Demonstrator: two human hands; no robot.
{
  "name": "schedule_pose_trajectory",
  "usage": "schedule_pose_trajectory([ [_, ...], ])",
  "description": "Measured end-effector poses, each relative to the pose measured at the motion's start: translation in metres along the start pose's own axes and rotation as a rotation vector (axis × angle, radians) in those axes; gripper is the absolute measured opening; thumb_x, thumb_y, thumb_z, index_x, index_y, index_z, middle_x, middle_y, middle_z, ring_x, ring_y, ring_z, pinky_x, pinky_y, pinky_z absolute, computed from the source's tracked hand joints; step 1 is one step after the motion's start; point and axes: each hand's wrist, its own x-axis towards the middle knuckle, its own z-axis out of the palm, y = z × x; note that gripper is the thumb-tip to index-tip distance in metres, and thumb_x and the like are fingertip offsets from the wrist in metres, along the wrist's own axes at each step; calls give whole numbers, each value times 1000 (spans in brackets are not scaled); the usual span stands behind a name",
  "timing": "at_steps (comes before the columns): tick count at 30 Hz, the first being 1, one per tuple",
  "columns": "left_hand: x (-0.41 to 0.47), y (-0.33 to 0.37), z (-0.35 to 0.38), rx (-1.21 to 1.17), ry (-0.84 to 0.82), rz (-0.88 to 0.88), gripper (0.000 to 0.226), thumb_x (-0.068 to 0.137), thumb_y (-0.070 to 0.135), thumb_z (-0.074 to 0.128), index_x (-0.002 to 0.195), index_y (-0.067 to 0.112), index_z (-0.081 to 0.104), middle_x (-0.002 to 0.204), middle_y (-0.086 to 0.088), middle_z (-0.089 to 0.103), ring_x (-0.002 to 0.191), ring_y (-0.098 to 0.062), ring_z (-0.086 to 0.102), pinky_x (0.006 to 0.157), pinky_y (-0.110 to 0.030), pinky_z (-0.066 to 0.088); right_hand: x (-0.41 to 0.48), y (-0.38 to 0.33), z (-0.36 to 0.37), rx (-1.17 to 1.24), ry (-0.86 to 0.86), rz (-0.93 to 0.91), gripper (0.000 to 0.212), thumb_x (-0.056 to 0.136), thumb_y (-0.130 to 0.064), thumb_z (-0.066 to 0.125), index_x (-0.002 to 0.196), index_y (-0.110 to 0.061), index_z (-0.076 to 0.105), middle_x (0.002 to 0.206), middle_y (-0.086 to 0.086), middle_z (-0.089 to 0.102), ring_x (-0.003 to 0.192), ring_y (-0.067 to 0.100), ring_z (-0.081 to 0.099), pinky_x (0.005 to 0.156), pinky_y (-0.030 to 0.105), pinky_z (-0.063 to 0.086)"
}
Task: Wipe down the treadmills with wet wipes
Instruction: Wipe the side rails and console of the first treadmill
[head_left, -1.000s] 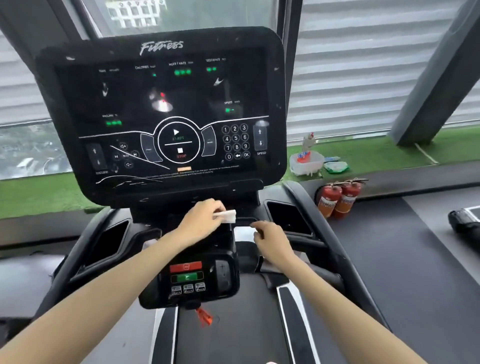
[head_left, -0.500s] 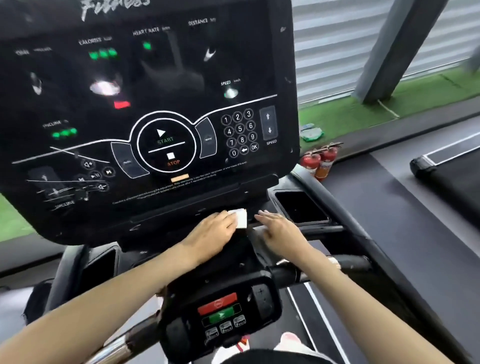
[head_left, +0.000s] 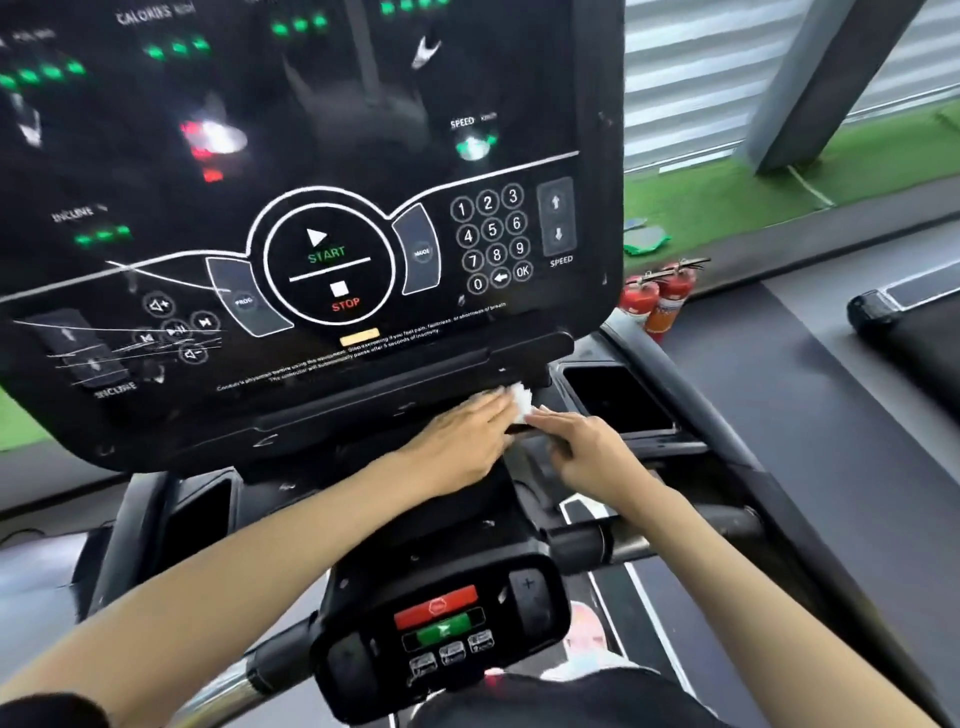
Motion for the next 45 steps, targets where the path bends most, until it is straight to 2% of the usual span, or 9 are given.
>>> schedule_pose_trajectory([
  [7, -27, -7, -3, -23, -21, 69, 54, 104, 29, 37, 151, 9, 22, 160, -4, 16, 144, -4, 1, 115, -15, -9, -14, 13, -6, -28, 30, 81, 37, 92, -2, 49, 127, -4, 61, 140, 13, 52, 133, 23, 47, 108, 18, 27],
  [13, 21, 24, -2, -100, -73, -63, 60, 104, 33, 36, 154, 11, 12, 162, 0, 6, 147, -8, 1, 114, -17, -2, -20, 19, -10, -47, -64, 56, 40, 90, 0, 46, 128, 1, 59, 142, 13, 50, 133, 27, 45, 109, 29, 35],
  [20, -10, -3, -1, -16, -77, -31, 57, 104, 34, 34, 153, 13, 14, 160, 1, 9, 144, -3, -2, 114, -14, -7, -21, 25, -17, -9, -112, 76, 42, 92, -1, 46, 133, -3, 56, 151, 7, 38, 141, 16, 33, 109, 11, 14],
  [24, 33, 24, 5, -54, -88, -81, 60, 103, 36, 36, 154, 13, 14, 161, 1, 9, 148, -9, 2, 118, -22, 0, -23, 27, -21, 29, -98, 38, 38, 88, 2, 51, 123, 0, 63, 143, 16, 47, 134, 24, 45, 113, 23, 29],
  [27, 34, 26, 1, -57, -124, -9, 57, 103, 34, 36, 154, 16, 16, 161, 5, 8, 147, -5, 2, 118, -21, 1, -23, 31, -28, 7, -50, 87, 32, 84, 1, 51, 108, -3, 73, 120, 20, 65, 100, 34, 66, 90, 39, 52],
  [29, 15, 11, -2, -50, -159, 25, 56, 104, 33, 34, 154, 16, 15, 160, 6, 6, 145, -1, -1, 117, -17, -3, -25, 32, -30, -57, -39, 117, 30, 85, -1, 49, 102, -5, 74, 109, 18, 70, 86, 37, 65, 78, 41, 53],
  [38, 49, 39, 9, -12, -124, 6, 59, 104, 34, 34, 154, 11, 13, 161, -2, 8, 148, -8, 1, 116, -20, -4, -30, 31, -28, -27, -38, 138, 32, 86, -5, 52, 110, -10, 73, 118, 14, 67, 103, 31, 65, 89, 36, 51],
  [41, 31, 26, 3, -13, -150, 83, 55, 104, 33, 34, 153, 14, 17, 160, 3, 9, 147, -5, 2, 115, -16, -6, -30, 33, -32, 30, -45, 155, 32, 87, -3, 52, 111, -9, 73, 120, 11, 67, 103, 25, 67, 94, 33, 50],
  [45, 14, 5, -2, 16, -118, 11, 58, 104, 37, 31, 154, 14, 11, 161, 3, 4, 145, -2, -2, 114, -15, -8, -31, 29, -33, 2, -55, 166, 33, 87, -4, 51, 112, -10, 72, 125, 9, 63, 94, 27, 69, 90, 32, 52],
])
